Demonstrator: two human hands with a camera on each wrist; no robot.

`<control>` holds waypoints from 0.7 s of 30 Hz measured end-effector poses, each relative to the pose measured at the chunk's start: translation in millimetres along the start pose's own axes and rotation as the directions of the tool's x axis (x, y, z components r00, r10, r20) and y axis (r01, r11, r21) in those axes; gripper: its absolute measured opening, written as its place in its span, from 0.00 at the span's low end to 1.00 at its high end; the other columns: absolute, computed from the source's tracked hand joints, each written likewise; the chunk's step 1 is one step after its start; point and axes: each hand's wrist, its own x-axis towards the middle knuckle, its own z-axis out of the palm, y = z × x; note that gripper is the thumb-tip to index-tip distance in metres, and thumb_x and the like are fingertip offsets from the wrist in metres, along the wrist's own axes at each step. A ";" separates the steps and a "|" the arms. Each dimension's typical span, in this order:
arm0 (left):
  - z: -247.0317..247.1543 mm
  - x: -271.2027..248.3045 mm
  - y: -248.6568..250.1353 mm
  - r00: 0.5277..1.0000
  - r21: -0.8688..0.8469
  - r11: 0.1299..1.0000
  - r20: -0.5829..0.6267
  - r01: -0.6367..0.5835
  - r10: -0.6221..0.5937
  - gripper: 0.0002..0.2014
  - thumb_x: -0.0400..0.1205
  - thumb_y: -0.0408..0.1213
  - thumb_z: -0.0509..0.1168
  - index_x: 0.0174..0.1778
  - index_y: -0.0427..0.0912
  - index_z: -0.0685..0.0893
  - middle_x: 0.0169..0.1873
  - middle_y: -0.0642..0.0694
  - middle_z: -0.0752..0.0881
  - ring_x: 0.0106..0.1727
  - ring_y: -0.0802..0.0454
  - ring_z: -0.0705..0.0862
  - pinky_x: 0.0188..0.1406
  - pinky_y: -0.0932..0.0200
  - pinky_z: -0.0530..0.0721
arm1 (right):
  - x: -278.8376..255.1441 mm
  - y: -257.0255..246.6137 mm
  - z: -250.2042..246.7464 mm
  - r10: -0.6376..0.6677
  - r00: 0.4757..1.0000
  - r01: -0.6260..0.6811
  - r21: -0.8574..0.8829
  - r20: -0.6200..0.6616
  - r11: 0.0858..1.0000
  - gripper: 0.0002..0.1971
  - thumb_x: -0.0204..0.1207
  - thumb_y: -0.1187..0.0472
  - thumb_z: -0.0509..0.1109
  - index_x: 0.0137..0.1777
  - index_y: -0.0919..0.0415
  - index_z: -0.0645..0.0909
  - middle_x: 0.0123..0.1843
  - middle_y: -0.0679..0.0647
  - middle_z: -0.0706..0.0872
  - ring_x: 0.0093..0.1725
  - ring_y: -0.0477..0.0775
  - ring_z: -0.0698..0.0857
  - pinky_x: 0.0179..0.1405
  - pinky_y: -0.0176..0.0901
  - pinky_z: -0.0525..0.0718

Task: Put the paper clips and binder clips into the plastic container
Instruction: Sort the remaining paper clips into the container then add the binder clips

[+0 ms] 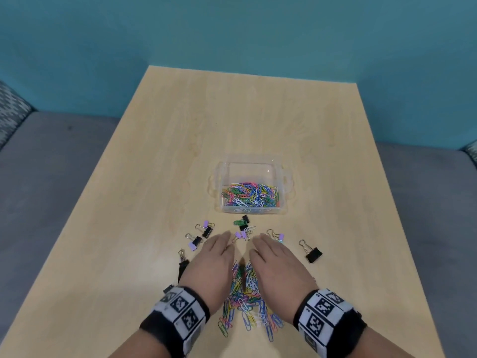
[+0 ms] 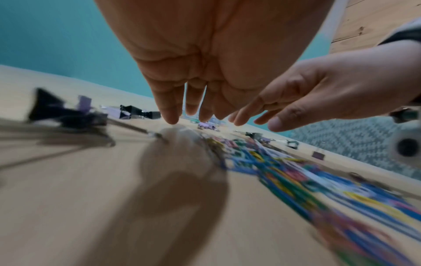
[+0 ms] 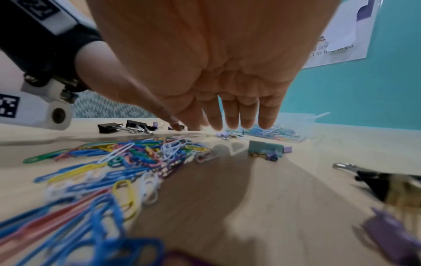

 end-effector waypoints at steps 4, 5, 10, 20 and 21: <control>-6.4 37.3 -3.9 0.990 0.082 0.994 0.133 -0.066 0.055 0.20 0.72 0.34 0.65 0.61 0.37 0.80 0.78 0.36 0.64 0.75 0.39 0.65 0.72 0.47 0.71 | 23.2 3.4 -4.6 0.032 0.999 -0.031 -0.017 0.036 0.999 0.30 0.70 0.63 0.67 0.74 0.66 0.68 0.83 0.65 0.60 0.82 0.65 0.56 0.78 0.61 0.57; -7.1 42.4 -4.7 0.988 0.094 0.992 0.140 -0.085 0.071 0.21 0.73 0.34 0.63 0.64 0.37 0.77 0.80 0.37 0.60 0.77 0.39 0.61 0.73 0.46 0.69 | 26.8 4.6 -7.0 0.040 0.997 -0.038 -0.030 0.064 0.999 0.32 0.72 0.62 0.65 0.77 0.66 0.63 0.84 0.64 0.55 0.83 0.64 0.51 0.80 0.60 0.53; -3.2 45.5 -13.8 0.991 0.108 0.992 0.127 -0.065 0.051 0.26 0.76 0.33 0.59 0.72 0.38 0.70 0.80 0.41 0.60 0.77 0.41 0.61 0.74 0.49 0.67 | 20.2 5.1 -11.3 0.072 0.989 -0.062 -0.080 0.129 0.995 0.31 0.74 0.62 0.62 0.77 0.65 0.59 0.84 0.66 0.52 0.83 0.65 0.47 0.80 0.64 0.47; 2.9 28.2 -18.1 0.995 0.075 0.993 0.039 -0.089 0.087 0.27 0.63 0.32 0.70 0.61 0.36 0.79 0.65 0.37 0.79 0.56 0.36 0.79 0.51 0.43 0.84 | -16.3 -8.2 7.6 0.136 0.991 -0.136 0.014 0.014 0.991 0.32 0.60 0.61 0.72 0.68 0.62 0.74 0.72 0.64 0.77 0.74 0.69 0.72 0.70 0.69 0.70; 2.2 29.8 -15.3 0.995 0.097 0.990 0.034 -0.100 0.097 0.27 0.64 0.33 0.68 0.62 0.36 0.78 0.65 0.38 0.78 0.57 0.37 0.78 0.52 0.44 0.83 | -16.6 -8.5 6.4 0.132 0.991 -0.132 0.016 -0.009 0.991 0.34 0.60 0.60 0.72 0.70 0.62 0.73 0.71 0.62 0.77 0.73 0.68 0.72 0.70 0.69 0.71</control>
